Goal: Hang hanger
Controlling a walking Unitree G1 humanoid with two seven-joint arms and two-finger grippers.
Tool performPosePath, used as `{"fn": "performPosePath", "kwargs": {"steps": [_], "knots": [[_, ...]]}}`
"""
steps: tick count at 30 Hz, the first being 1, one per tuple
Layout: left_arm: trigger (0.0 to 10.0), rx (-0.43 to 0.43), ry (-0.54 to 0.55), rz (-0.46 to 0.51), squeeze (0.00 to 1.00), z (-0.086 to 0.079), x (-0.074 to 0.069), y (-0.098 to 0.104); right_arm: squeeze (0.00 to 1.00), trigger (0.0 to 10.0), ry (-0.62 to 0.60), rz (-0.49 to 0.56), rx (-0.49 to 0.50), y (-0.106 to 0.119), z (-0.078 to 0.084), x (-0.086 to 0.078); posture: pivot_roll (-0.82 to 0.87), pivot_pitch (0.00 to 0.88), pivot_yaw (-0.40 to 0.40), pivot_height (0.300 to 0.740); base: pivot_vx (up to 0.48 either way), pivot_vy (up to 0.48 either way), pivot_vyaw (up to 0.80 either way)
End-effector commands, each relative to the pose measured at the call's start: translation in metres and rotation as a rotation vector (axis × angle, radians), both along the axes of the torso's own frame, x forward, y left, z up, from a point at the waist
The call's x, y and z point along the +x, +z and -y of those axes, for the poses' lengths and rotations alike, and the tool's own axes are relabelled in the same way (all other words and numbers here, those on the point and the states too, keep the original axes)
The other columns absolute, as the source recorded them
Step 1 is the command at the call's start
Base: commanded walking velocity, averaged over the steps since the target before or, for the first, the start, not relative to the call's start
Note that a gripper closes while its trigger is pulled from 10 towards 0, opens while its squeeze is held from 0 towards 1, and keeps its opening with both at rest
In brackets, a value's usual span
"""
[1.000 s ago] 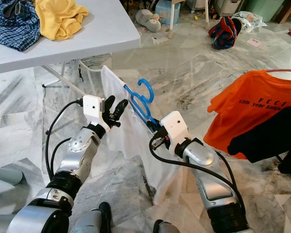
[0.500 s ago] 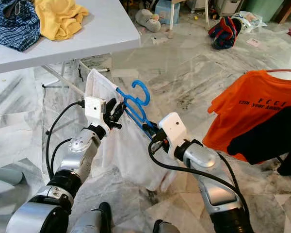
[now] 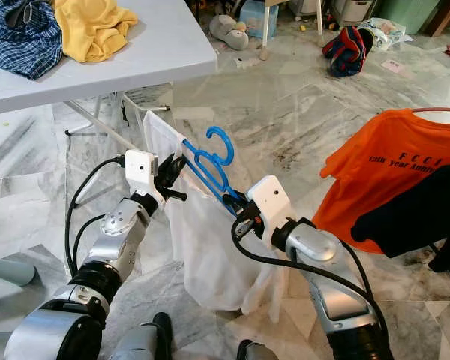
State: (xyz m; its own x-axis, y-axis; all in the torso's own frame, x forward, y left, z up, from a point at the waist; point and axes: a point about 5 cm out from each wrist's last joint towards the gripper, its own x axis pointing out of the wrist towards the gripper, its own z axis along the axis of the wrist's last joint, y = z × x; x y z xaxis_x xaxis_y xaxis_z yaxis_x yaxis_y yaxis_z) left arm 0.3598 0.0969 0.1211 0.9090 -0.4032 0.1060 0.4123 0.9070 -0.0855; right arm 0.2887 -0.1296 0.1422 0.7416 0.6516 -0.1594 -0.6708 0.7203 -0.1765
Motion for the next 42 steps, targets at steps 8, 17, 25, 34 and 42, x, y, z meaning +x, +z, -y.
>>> {"fn": "performPosePath", "kwargs": {"steps": [8, 17, 25, 34, 42], "knots": [[0.0, 0.018, 0.038, 0.008, 0.00, -0.007, 0.002, 0.001, 0.00, 10.0, 0.022, 0.032, -0.001, 0.007, -0.001, 0.001, 0.03, 0.199, -0.025, 0.740, 0.000, 0.000, 0.00], [0.0, 0.019, 0.102, 0.055, 0.00, -0.016, 0.008, 0.013, 0.00, 10.0, 0.002, 0.008, -0.090, -0.010, 0.008, 0.001, 0.03, 0.201, -0.021, 0.740, 0.000, 0.000, 0.00], [0.0, -0.004, 0.117, 0.102, 0.00, -0.015, 0.010, 0.024, 0.00, 10.0, -0.064, -0.045, -0.272, -0.042, 0.028, -0.001, 0.03, 0.208, -0.024, 0.740, 0.000, 0.000, 0.00], [0.0, 0.031, 0.156, 0.085, 0.00, -0.029, 0.011, 0.020, 0.00, 10.0, 0.019, -0.062, -0.365, -0.043, 0.055, -0.010, 0.03, 0.210, -0.022, 0.740, 0.000, 0.000, 0.00], [0.0, 0.063, 0.189, 0.060, 0.00, -0.041, 0.012, 0.016, 0.00, 10.0, 0.113, -0.074, -0.322, -0.013, 0.084, -0.024, 0.03, 0.210, -0.021, 0.740, 0.000, 0.000, 0.00]]}}
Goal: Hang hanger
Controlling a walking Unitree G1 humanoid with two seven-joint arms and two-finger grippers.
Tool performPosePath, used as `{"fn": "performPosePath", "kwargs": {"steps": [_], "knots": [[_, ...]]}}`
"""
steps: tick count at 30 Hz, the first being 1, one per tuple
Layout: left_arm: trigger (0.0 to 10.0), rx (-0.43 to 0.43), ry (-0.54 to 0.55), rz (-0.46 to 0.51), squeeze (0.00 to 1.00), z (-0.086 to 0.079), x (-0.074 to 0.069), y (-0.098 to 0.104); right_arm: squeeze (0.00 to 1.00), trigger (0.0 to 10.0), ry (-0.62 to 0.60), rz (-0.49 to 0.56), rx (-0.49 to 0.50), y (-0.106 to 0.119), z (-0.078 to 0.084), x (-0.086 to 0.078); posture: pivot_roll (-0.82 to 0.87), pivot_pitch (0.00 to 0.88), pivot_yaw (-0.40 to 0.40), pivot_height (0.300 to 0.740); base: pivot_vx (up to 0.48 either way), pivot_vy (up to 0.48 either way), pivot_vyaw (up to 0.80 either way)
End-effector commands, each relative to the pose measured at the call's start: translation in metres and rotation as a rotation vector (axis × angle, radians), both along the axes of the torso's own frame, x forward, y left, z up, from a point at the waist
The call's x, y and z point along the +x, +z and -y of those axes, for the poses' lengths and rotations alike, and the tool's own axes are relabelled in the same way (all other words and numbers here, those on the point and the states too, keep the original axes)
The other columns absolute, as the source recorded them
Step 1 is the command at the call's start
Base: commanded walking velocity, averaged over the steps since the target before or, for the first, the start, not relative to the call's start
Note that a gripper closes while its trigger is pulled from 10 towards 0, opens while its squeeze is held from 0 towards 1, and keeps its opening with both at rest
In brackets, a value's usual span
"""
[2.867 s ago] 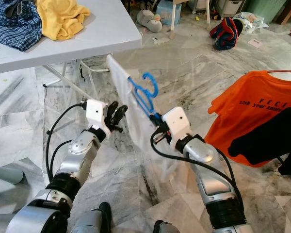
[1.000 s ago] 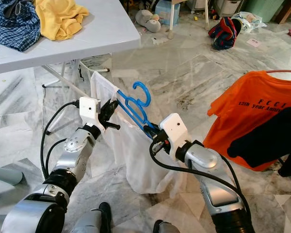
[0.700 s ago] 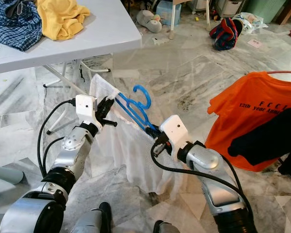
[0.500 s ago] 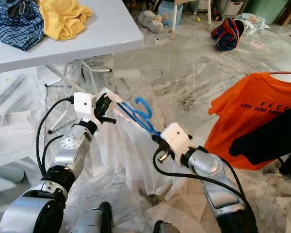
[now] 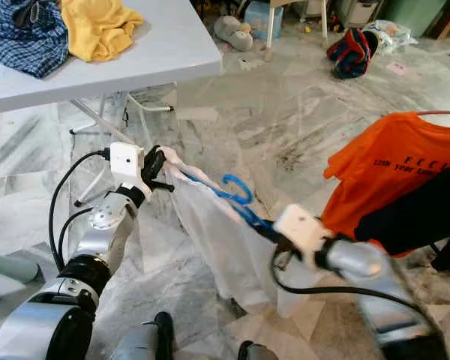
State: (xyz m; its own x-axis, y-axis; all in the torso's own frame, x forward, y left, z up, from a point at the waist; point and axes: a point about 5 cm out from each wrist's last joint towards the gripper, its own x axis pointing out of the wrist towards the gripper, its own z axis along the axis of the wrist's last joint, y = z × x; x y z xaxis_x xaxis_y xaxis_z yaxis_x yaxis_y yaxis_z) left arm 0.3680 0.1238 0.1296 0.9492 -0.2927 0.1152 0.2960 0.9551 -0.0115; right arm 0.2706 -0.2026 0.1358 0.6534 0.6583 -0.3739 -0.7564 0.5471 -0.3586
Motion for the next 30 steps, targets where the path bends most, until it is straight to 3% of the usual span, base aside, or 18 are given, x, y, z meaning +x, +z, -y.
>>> {"fn": "performPosePath", "kwargs": {"steps": [1, 2, 4, 5, 15, 19, 25, 26, 27, 28, 30], "knots": [[0.0, -0.003, 0.062, 0.027, 0.00, -0.014, 0.004, 0.008, 0.00, 10.0, -0.021, -0.052, -0.020, -0.006, 0.011, -0.005, 0.03, 0.210, -0.021, 0.740, 0.000, 0.000, 0.00], [0.0, -0.002, 0.064, 0.023, 0.00, -0.015, 0.004, 0.007, 0.00, 10.0, -0.008, -0.063, -0.011, -0.001, 0.017, -0.009, 0.02, 0.211, -0.020, 0.740, 0.000, 0.000, 0.00], [0.0, 0.006, 0.076, 0.002, 0.00, -0.018, 0.005, 0.005, 0.00, 10.0, 0.001, -0.096, -0.012, 0.016, 0.045, -0.021, 0.01, 0.211, -0.018, 0.740, 0.000, 0.000, 0.00], [0.0, 0.005, 0.078, -0.002, 0.00, -0.019, 0.005, 0.005, 0.00, 10.0, 0.001, -0.102, -0.015, 0.018, 0.048, -0.022, 0.01, 0.211, -0.018, 0.740, 0.000, 0.000, 0.00], [0.0, 0.006, 0.070, -0.031, 0.00, -0.016, 0.007, 0.002, 0.00, 10.0, 0.073, -0.191, -0.026, 0.033, 0.062, -0.041, -0.01, 0.209, -0.016, 0.740, 0.000, 0.000, 0.00], [0.0, -0.008, 0.083, -0.038, 0.00, -0.018, 0.008, 0.003, 0.00, 10.0, 0.078, -0.212, -0.093, 0.029, 0.068, -0.044, -0.01, 0.209, -0.013, 0.740, 0.000, 0.000, 0.00], [0.0, -0.020, 0.069, -0.034, 0.00, -0.013, 0.008, 0.004, 0.00, 10.0, 0.048, -0.144, -0.182, 0.014, 0.055, -0.030, 0.00, 0.206, -0.016, 0.740, 0.000, 0.000, 0.00], [0.0, -0.027, 0.051, -0.033, 0.00, -0.007, 0.007, 0.003, 0.00, 10.0, 0.010, -0.088, -0.211, -0.001, 0.042, -0.020, 0.01, 0.203, -0.019, 0.740, 0.000, 0.000, 0.00], [0.0, -0.027, 0.051, -0.033, 0.00, -0.007, 0.007, 0.003, 0.00, 10.0, 0.010, -0.088, -0.211, -0.001, 0.042, -0.020, 0.01, 0.203, -0.019, 0.740, 0.000, 0.000, 0.00], [0.0, -0.032, 0.034, -0.034, 0.00, -0.001, 0.005, 0.001, 0.00, 10.0, -0.009, -0.048, -0.208, -0.012, 0.027, -0.012, 0.02, 0.201, -0.020, 0.740, 0.000, 0.000, 0.00], [0.0, -0.033, 0.024, -0.035, 0.00, 0.003, 0.004, -0.001, 0.00, 10.0, -0.003, -0.039, -0.184, -0.017, 0.016, -0.010, 0.02, 0.201, -0.021, 0.740, 0.000, 0.000, 0.00]]}}
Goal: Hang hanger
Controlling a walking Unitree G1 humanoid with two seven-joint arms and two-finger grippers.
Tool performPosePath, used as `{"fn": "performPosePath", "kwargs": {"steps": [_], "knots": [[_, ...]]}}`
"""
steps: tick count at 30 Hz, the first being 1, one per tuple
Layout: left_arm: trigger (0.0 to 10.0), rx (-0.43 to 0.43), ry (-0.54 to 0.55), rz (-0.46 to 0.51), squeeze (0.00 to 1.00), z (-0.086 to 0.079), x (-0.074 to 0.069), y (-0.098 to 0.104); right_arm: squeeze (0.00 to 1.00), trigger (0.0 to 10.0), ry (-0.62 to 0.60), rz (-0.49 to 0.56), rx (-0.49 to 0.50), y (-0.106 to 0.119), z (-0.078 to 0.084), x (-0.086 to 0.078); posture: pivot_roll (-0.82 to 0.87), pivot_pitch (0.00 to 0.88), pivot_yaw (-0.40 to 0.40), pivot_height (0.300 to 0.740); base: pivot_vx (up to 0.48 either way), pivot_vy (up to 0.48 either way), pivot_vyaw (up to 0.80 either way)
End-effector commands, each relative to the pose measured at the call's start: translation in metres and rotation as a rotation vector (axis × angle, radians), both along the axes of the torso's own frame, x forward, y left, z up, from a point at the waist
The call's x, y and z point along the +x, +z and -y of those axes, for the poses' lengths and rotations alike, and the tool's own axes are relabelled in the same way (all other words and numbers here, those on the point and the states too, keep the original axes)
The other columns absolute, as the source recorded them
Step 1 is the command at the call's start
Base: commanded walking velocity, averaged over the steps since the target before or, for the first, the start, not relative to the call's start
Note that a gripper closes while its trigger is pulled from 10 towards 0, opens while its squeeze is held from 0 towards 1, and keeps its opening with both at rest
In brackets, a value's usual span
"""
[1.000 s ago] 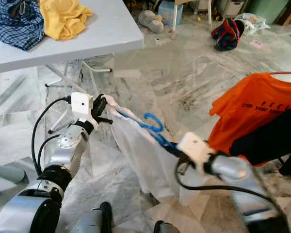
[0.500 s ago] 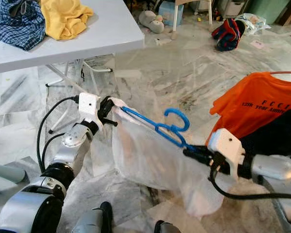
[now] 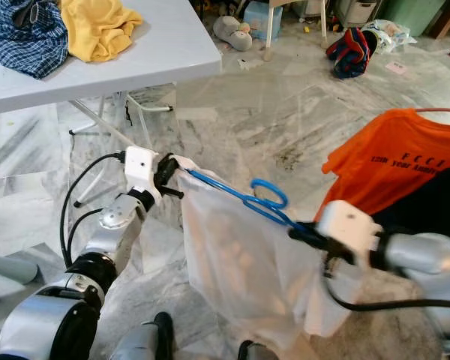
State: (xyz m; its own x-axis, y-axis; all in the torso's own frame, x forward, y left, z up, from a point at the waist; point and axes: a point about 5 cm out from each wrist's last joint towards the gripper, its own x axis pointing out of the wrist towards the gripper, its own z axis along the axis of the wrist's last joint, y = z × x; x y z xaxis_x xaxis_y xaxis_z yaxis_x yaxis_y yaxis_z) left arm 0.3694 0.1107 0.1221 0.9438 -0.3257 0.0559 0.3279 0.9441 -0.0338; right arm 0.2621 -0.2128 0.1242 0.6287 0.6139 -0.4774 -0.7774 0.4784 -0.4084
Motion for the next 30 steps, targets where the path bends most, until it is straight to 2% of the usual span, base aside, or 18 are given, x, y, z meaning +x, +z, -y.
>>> {"fn": "performPosePath", "kwargs": {"steps": [1, 4, 7, 11, 18, 19, 20, 21, 27, 30], "knots": [[0.0, -0.031, 0.054, 0.028, 0.00, -0.008, 0.002, 0.006, 0.00, 10.0, -0.029, -0.008, -0.032, -0.008, 0.001, 0.000, 0.02, 0.201, -0.021, 0.740, 0.000, 0.000, 0.00], [0.0, -0.032, 0.031, 0.025, 0.00, -0.002, -0.001, 0.003, 0.00, 10.0, -0.027, -0.009, -0.021, -0.017, -0.011, 0.003, 0.03, 0.201, -0.022, 0.740, 0.000, 0.000, 0.00], [0.0, -0.019, 0.021, 0.029, 0.00, -0.001, -0.002, 0.003, 0.00, 10.0, -0.007, -0.010, -0.042, -0.022, -0.015, 0.003, 0.04, 0.200, -0.022, 0.740, 0.000, 0.000, 0.00], [0.0, -0.005, 0.055, 0.031, 0.00, -0.013, 0.000, 0.004, 0.00, 10.0, -0.006, -0.031, -0.081, -0.024, -0.001, -0.002, 0.04, 0.203, -0.024, 0.740, 0.000, 0.000, 0.00], [0.0, -0.005, 0.055, 0.031, 0.00, -0.013, 0.000, 0.004, 0.00, 10.0, -0.006, -0.031, -0.081, -0.024, -0.001, -0.002, 0.04, 0.203, -0.024, 0.740, 0.000, 0.000, 0.00], [0.0, -0.002, 0.063, 0.029, 0.00, -0.015, 0.001, 0.004, 0.00, 10.0, -0.003, -0.040, -0.090, -0.023, 0.003, -0.004, 0.03, 0.203, -0.024, 0.740, 0.000, 0.000, 0.00], [0.0, 0.015, 0.085, 0.003, 0.00, -0.021, 0.000, -0.001, 0.00, 10.0, -0.011, -0.063, -0.041, 0.004, 0.028, -0.014, 0.01, 0.207, -0.019, 0.740, 0.000, 0.000, 0.00], [0.0, 0.022, 0.092, -0.009, 0.00, -0.023, 0.000, -0.003, 0.00, 10.0, -0.010, -0.065, -0.019, 0.018, 0.037, -0.018, 0.01, 0.207, -0.019, 0.740, 0.000, 0.000, 0.00], [0.0, 0.029, 0.087, -0.020, 0.00, -0.021, 0.000, -0.005, 0.00, 10.0, 0.008, -0.063, -0.017, 0.045, 0.054, -0.024, -0.01, 0.208, -0.020, 0.740, 0.000, 0.000, 0.00], [0.0, 0.031, 0.089, -0.022, 0.00, -0.022, 0.001, -0.004, 0.00, 10.0, 0.013, -0.062, -0.023, 0.052, 0.059, -0.025, -0.01, 0.208, -0.019, 0.740, 0.000, 0.000, 0.00]]}}
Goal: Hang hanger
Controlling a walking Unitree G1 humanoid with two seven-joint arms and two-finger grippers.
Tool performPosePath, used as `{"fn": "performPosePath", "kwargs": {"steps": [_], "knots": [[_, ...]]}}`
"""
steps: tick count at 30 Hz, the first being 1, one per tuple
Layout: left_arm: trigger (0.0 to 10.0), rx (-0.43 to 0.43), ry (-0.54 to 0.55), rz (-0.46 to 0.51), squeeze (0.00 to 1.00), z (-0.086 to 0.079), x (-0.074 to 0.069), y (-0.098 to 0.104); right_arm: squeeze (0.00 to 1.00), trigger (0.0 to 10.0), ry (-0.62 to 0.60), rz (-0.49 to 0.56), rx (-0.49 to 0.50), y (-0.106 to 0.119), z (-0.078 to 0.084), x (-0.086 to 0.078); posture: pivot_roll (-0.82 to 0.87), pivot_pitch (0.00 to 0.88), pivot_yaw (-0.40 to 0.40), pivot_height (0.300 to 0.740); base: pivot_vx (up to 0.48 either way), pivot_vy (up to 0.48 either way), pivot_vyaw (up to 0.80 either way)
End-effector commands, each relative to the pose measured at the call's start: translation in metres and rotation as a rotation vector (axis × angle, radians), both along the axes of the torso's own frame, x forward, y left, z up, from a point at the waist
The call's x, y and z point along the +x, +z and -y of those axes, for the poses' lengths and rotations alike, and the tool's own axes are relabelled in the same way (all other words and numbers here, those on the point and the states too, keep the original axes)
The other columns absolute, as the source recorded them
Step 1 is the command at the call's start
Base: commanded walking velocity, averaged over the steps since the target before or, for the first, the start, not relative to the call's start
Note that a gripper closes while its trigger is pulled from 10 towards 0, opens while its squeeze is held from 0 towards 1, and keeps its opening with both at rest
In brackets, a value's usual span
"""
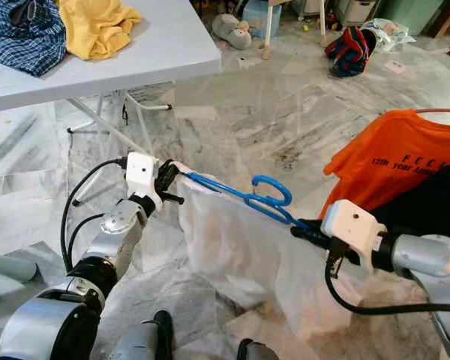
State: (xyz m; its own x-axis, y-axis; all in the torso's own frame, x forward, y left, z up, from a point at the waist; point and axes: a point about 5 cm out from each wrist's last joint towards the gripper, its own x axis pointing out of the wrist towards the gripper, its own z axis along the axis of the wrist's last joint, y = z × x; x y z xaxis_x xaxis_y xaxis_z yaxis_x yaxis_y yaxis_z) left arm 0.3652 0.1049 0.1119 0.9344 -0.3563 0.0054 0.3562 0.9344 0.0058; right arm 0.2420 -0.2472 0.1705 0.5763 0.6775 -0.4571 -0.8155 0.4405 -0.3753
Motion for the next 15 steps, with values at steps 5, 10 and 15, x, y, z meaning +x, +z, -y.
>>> {"fn": "performPosePath", "kwargs": {"steps": [5, 10, 15], "knots": [[0.0, -0.017, 0.124, 0.010, 0.00, -0.028, 0.005, 0.005, 0.00, 10.0, -0.019, -0.081, -0.049, 0.014, 0.025, -0.013, -0.01, 0.208, -0.017, 0.740, 0.000, 0.000, 0.00], [0.0, -0.020, 0.119, -0.006, 0.00, -0.026, 0.005, 0.003, 0.00, 10.0, -0.016, -0.062, 0.031, 0.020, 0.020, -0.010, -0.01, 0.208, -0.017, 0.740, 0.000, 0.000, 0.00], [0.0, -0.030, 0.124, -0.005, 0.00, -0.021, 0.002, 0.000, 0.00, 10.0, -0.078, -0.013, 0.083, 0.014, 0.013, 0.001, 0.00, 0.210, -0.023, 0.740, 0.000, 0.000, 0.00]]}}
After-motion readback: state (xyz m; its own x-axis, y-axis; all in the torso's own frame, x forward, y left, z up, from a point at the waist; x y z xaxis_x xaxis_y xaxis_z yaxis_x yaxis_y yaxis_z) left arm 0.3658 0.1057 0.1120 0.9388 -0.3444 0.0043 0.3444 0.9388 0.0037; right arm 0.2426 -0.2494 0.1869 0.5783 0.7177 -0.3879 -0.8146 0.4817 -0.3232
